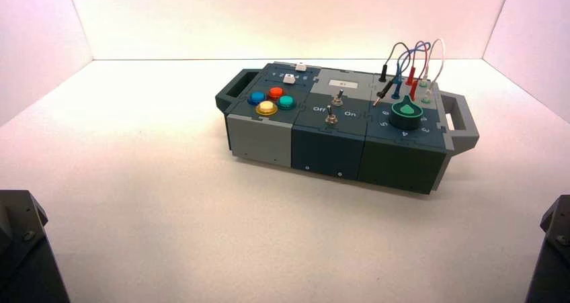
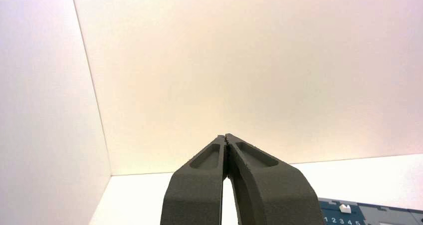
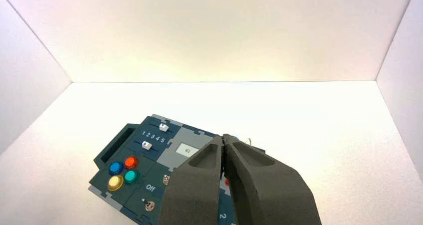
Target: Insert the black wire.
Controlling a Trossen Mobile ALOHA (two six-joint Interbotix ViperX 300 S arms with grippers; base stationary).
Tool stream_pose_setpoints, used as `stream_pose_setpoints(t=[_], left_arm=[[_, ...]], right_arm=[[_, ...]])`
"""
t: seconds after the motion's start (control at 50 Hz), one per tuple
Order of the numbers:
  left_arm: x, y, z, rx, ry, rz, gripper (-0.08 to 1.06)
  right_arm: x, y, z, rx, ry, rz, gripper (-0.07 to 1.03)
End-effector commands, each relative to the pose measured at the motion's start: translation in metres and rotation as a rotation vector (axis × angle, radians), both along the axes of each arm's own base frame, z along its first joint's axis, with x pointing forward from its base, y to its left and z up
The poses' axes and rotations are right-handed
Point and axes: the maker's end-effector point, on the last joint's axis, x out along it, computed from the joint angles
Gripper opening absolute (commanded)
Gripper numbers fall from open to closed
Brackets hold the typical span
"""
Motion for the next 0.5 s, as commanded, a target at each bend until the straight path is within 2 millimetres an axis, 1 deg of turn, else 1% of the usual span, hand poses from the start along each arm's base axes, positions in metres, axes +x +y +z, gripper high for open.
stream_pose_setpoints(t=[0.02,0.1,0.22,0.36,0.38,0.44,0.46,0.5], left_arm=[[0.012,-0.009,-0.002,-0.003,0.065,-0.043,-0.03],[0.021,-0.019,-0.01,0.005,0.129,-0.084,-0.03],[0.042,-0.04,-0.022,0.034,0.261,-0.162,-0.03],[0.065,-0.063,-0.027,0.081,0.374,-0.231,-0.03],[0.072,-0.069,-0.027,0.093,0.392,-0.245,-0.03],[0.083,-0.076,-0.029,0.101,0.418,-0.259,-0.03],[0.096,-0.083,-0.032,0.112,0.44,-0.268,-0.03],[0.102,-0.087,-0.035,0.117,0.454,-0.273,-0.03]], right_arm=[[0.003,0.001,0.004,0.007,-0.005,0.003,-0.02],[0.003,0.002,0.005,0.013,-0.005,0.005,-0.02],[0.002,0.003,0.004,0.017,0.0,0.007,-0.02],[0.004,0.005,0.004,0.034,0.017,0.012,-0.02],[0.005,0.005,0.003,0.036,0.024,0.012,-0.02],[0.006,0.007,0.005,0.051,0.03,0.014,-0.02],[0.008,0.01,0.004,0.082,0.04,0.018,-0.02],[0.008,0.011,0.004,0.093,0.043,0.02,-0.02]])
